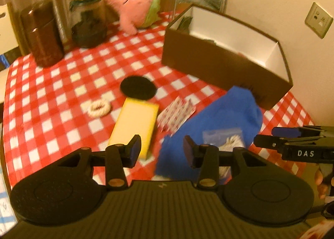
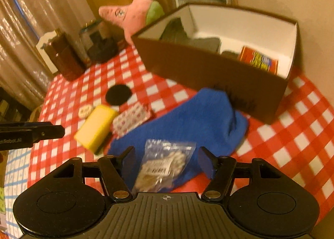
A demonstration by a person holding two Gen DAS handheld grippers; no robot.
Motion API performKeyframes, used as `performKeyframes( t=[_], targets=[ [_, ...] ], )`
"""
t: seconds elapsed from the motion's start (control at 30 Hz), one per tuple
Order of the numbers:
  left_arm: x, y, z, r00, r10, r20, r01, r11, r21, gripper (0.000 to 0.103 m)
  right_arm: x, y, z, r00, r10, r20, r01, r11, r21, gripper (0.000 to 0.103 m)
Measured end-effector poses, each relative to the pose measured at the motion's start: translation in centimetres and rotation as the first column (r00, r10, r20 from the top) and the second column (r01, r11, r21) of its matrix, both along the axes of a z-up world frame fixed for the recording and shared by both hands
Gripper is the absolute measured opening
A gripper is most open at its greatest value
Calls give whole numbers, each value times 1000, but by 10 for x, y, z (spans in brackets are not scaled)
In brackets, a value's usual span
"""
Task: Organize soft objects
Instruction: 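Open both grippers and move them back toward the table items, then grasp the bagged cotton swabs with the right gripper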
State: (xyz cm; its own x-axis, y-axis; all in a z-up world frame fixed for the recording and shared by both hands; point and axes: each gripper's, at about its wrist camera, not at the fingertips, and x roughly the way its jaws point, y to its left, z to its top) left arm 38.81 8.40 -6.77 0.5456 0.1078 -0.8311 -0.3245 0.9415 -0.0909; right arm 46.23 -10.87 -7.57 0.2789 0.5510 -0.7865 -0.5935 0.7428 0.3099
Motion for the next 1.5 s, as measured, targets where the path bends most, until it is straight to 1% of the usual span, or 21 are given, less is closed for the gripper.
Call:
performKeyframes(
  t=[0.2, 0.37, 0.5, 0.7, 0.83, 0.9, 0.97, 1.07, 1.13, 1.2, 1.27, 1.37, 1.5],
  targets=[
    [-17, 7, -12, 999, 43, -26, -43, 999, 0, 41, -9, 13, -15, 1000, 21, -22, -22, 1000, -10, 70],
    [-23, 10, -23, 997, 50, -50, -51, 999, -12, 41, -17, 26, -31, 999, 43, -22, -43, 999, -33, 71],
    [-24, 9, -30, 997, 44, -64, -45, 999, -7, 41, -19, 34, -43, 999, 49, -12, -50, 997, -62, 72],
    [-25, 12, -38, 996, 43, -82, -44, 999, -10, 42, -16, 44, -62, 1000, 13, -12, -14, 993, -120, 72],
    [-23, 14, -43, 995, 39, -92, -41, 999, -10, 42, -13, 50, -70, 999, -37, -26, 33, 989, -144, 72],
    [-22, 15, -44, 995, 38, -93, -39, 999, -13, 42, -13, 54, -74, 999, -50, -21, 46, 984, -171, 72],
    [-21, 15, -45, 995, 36, -93, -37, 999, -14, 42, -16, 58, -78, 999, -37, -7, 35, 980, -195, 72],
    [-21, 17, -46, 995, 36, -93, -37, 999, -15, 42, -22, 62, -81, 999, 4, 38, 5, 975, -220, 72],
    [-21, 18, -47, 995, 38, -97, -40, 999, -16, 42, -25, 64, -81, 998, 30, 60, -15, 972, -236, 66],
    [-21, 19, -48, 994, 42, -99, -43, 999, -17, 42, -27, 64, -80, 997, 50, 65, -33, 970, -240, 55],
    [-20, 21, -50, 994, 42, -101, -44, 999, -18, 42, -29, 64, -77, 996, 64, 67, -46, 970, -240, 49],
    [-20, 22, -50, 994, 42, -98, -44, 999, -17, 42, -29, 62, -73, 996, 74, 58, -59, 971, -233, 45],
    [-19, 24, -49, 995, 40, -88, -41, 999, -13, 42, -30, 57, -61, 994, 83, 73, -65, 972, -225, 44]
  ],
)
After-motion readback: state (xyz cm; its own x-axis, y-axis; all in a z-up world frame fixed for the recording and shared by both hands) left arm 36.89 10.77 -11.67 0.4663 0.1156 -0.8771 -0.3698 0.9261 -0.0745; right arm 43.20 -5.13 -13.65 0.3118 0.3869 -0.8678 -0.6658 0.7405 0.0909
